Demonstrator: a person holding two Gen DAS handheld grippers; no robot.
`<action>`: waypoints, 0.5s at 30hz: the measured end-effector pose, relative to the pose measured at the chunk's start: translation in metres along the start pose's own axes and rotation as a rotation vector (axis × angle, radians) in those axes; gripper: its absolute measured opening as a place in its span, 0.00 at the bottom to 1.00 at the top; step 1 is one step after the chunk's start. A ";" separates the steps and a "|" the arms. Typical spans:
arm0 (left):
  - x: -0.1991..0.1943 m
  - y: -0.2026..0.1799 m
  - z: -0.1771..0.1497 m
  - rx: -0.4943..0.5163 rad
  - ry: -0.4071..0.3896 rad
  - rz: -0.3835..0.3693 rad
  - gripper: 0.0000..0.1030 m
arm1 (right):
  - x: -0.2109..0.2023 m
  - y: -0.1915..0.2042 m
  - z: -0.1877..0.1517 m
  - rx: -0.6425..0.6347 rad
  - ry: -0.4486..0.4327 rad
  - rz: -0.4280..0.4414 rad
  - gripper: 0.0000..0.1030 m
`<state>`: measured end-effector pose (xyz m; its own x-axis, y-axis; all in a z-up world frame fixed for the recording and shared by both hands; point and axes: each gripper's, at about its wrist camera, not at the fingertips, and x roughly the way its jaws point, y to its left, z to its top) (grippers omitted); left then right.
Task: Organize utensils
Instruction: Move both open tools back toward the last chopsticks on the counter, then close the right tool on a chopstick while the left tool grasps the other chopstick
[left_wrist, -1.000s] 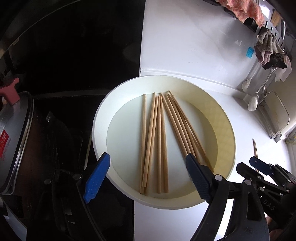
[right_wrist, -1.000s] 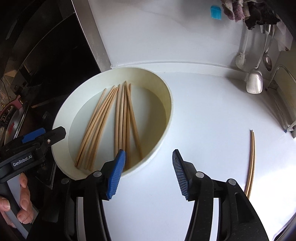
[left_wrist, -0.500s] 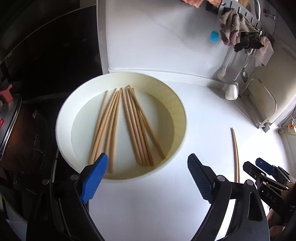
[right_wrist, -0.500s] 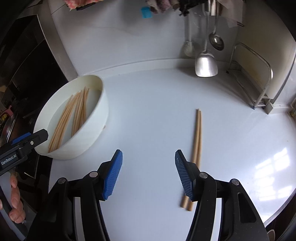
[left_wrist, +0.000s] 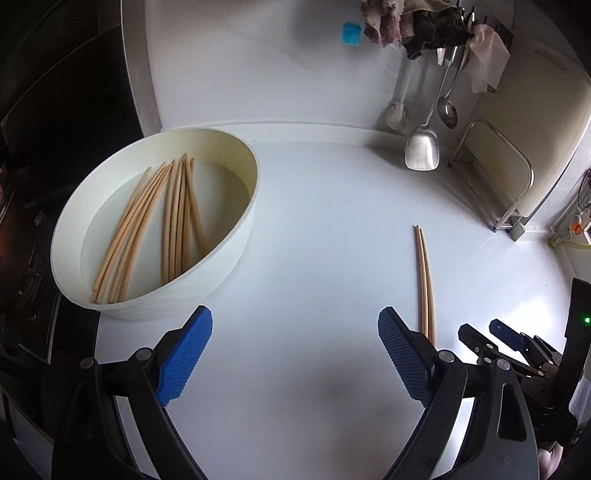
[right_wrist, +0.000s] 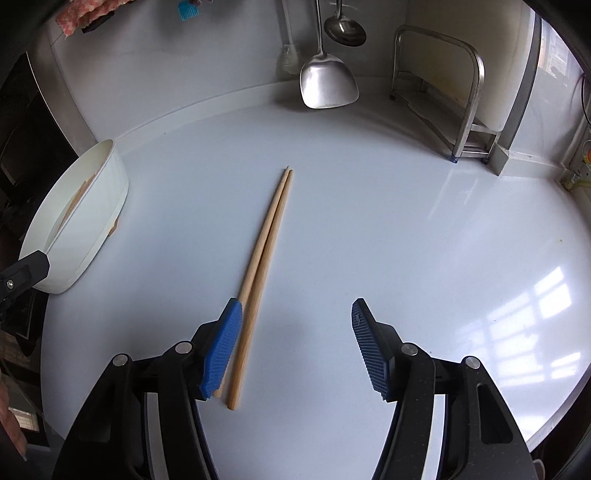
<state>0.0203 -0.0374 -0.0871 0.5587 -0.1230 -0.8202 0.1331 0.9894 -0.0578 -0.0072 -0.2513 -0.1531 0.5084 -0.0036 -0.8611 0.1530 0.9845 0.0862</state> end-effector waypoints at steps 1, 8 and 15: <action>0.003 -0.002 -0.002 0.009 -0.004 0.001 0.89 | 0.004 0.002 -0.002 0.002 -0.007 0.002 0.58; 0.030 -0.002 -0.010 0.047 -0.021 -0.031 0.89 | 0.026 0.013 -0.008 0.024 -0.059 -0.036 0.58; 0.044 -0.001 -0.009 0.059 -0.006 -0.068 0.89 | 0.035 0.015 -0.014 0.033 -0.068 -0.117 0.57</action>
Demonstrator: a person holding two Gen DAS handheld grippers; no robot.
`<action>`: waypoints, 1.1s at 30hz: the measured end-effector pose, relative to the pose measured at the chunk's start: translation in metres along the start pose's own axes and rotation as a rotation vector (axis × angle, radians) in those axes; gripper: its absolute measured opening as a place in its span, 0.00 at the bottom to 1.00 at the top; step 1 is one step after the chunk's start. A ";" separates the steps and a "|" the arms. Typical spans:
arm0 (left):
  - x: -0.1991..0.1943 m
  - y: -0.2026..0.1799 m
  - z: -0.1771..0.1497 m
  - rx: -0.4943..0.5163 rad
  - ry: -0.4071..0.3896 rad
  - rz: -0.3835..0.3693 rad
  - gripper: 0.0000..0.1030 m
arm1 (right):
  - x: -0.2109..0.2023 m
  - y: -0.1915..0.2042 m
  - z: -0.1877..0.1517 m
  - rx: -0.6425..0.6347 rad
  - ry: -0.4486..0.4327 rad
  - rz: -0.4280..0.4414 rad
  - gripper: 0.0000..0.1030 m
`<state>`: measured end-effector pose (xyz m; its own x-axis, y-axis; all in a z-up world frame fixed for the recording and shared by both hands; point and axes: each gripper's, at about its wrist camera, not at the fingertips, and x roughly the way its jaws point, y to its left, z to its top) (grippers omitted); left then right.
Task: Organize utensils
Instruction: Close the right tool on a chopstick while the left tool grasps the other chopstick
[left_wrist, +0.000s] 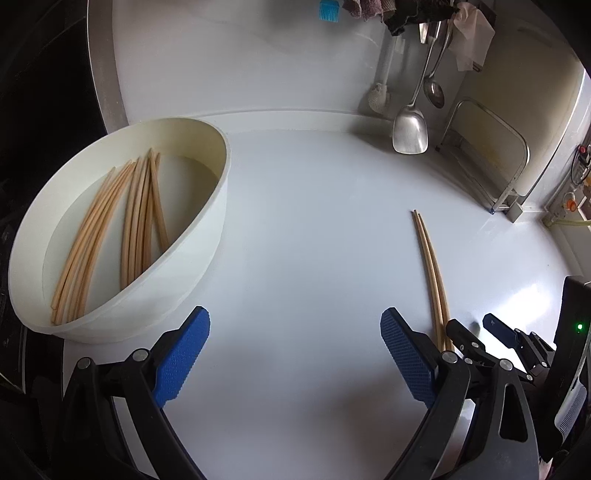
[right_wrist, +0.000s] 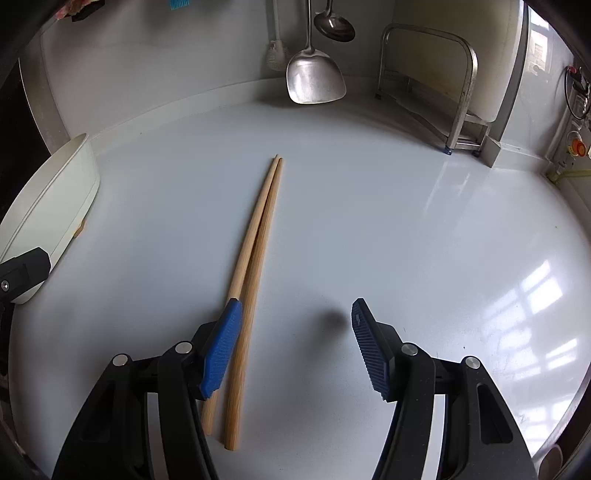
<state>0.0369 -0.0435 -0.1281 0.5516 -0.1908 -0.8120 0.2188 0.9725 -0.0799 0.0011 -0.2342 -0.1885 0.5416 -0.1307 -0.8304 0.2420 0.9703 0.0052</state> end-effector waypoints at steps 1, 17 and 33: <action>0.002 0.000 0.000 0.007 0.001 -0.004 0.89 | -0.001 0.001 -0.001 -0.001 -0.004 -0.010 0.57; 0.013 -0.018 -0.003 0.029 0.027 -0.016 0.89 | 0.001 0.014 -0.003 -0.074 -0.020 -0.013 0.27; 0.044 -0.084 -0.006 0.091 0.070 -0.049 0.89 | -0.001 -0.040 -0.008 0.003 -0.019 -0.008 0.06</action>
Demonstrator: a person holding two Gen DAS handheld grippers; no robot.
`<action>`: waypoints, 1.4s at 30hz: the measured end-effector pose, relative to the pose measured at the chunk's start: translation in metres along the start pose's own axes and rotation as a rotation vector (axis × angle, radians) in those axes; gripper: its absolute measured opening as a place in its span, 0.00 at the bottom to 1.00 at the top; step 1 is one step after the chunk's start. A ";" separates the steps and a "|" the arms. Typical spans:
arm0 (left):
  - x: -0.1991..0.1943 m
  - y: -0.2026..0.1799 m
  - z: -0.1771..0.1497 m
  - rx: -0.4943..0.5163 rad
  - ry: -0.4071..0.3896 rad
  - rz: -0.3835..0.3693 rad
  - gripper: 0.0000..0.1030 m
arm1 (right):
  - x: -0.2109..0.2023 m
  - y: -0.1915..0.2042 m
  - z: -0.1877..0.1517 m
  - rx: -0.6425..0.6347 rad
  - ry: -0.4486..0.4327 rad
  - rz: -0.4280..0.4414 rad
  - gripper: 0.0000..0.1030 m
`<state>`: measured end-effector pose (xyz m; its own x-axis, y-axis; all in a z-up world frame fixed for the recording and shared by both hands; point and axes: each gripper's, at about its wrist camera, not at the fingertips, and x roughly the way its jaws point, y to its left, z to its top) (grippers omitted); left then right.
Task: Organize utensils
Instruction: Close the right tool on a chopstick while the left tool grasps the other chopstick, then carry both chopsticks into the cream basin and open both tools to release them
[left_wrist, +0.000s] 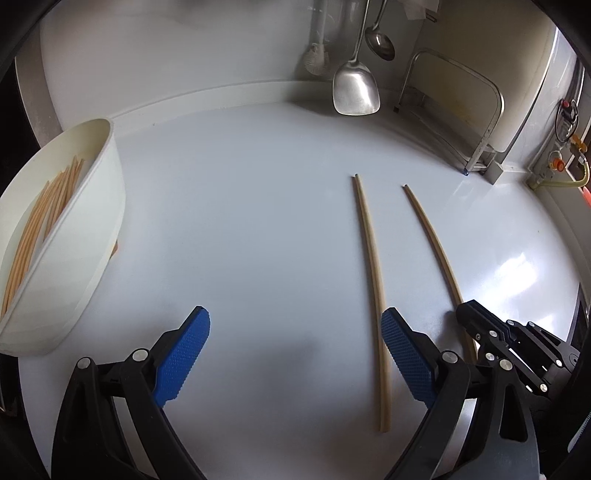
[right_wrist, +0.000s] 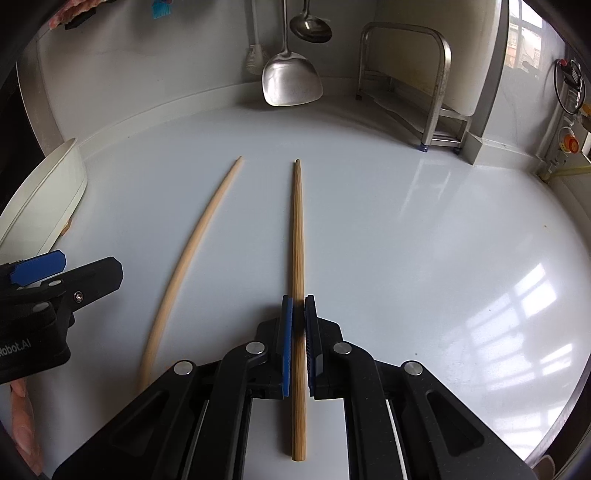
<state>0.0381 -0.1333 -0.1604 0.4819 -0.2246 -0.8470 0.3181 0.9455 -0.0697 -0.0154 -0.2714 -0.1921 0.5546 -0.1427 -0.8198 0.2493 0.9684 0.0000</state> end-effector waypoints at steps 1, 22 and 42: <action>0.003 -0.003 0.001 0.003 0.001 -0.001 0.89 | 0.000 -0.005 -0.001 0.005 -0.001 -0.003 0.06; 0.035 -0.033 0.002 0.048 0.043 0.061 0.89 | -0.002 -0.029 -0.004 -0.008 -0.002 -0.015 0.24; 0.022 -0.056 -0.006 0.120 0.023 -0.006 0.07 | -0.002 -0.020 -0.005 -0.069 0.004 0.044 0.06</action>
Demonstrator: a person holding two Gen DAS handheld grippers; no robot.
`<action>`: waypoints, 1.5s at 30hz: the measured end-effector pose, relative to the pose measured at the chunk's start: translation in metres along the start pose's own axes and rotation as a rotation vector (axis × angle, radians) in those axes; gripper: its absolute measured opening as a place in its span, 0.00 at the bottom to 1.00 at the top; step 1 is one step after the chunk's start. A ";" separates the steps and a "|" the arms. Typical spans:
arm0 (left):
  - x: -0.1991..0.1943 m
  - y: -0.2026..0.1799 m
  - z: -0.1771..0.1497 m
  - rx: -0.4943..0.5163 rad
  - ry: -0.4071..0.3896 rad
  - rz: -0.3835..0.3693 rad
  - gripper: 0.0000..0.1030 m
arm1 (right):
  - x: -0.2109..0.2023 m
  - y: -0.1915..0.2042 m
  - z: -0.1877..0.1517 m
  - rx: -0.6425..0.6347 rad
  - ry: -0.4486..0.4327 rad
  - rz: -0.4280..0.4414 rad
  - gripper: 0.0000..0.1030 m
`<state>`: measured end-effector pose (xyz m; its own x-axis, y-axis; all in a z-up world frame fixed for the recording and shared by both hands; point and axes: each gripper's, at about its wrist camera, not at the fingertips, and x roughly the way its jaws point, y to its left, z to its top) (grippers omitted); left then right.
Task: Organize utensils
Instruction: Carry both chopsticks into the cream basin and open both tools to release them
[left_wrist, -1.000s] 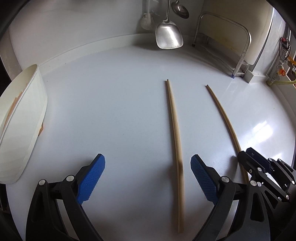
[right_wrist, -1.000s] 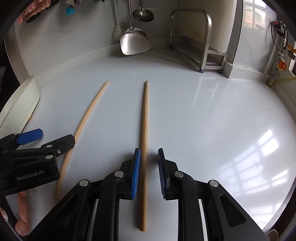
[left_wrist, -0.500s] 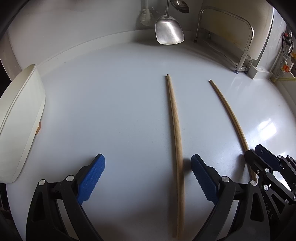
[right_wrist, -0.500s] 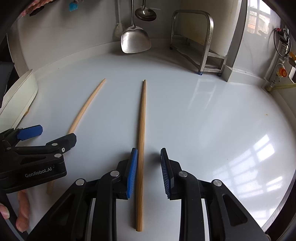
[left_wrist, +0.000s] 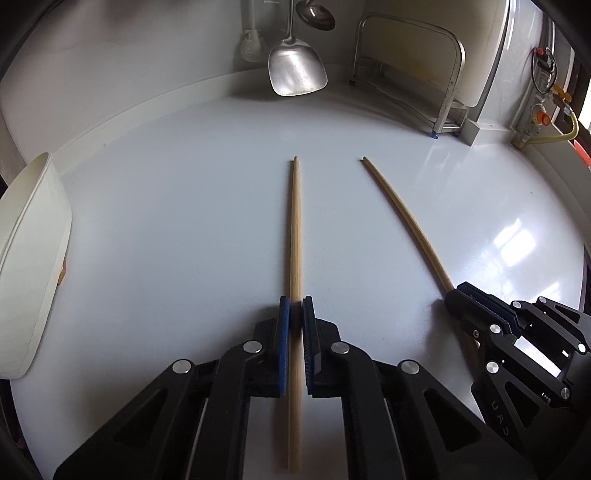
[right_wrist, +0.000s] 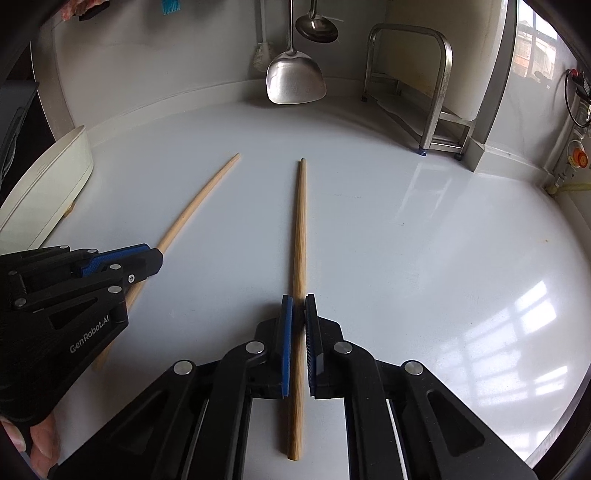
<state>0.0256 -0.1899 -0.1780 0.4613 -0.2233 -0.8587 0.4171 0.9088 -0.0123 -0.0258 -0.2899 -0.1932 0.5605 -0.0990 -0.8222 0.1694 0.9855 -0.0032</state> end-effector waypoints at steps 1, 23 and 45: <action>-0.001 0.001 -0.001 -0.007 0.007 -0.004 0.07 | 0.000 -0.001 0.000 0.010 0.004 0.011 0.06; -0.148 0.099 0.012 -0.274 -0.058 0.100 0.07 | -0.094 0.057 0.079 -0.094 -0.067 0.274 0.06; -0.123 0.353 0.009 -0.425 -0.011 0.211 0.07 | -0.017 0.331 0.150 -0.222 0.046 0.366 0.06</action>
<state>0.1236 0.1555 -0.0724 0.5110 -0.0198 -0.8594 -0.0428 0.9979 -0.0485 0.1419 0.0178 -0.0946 0.5133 0.2641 -0.8165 -0.2157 0.9606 0.1751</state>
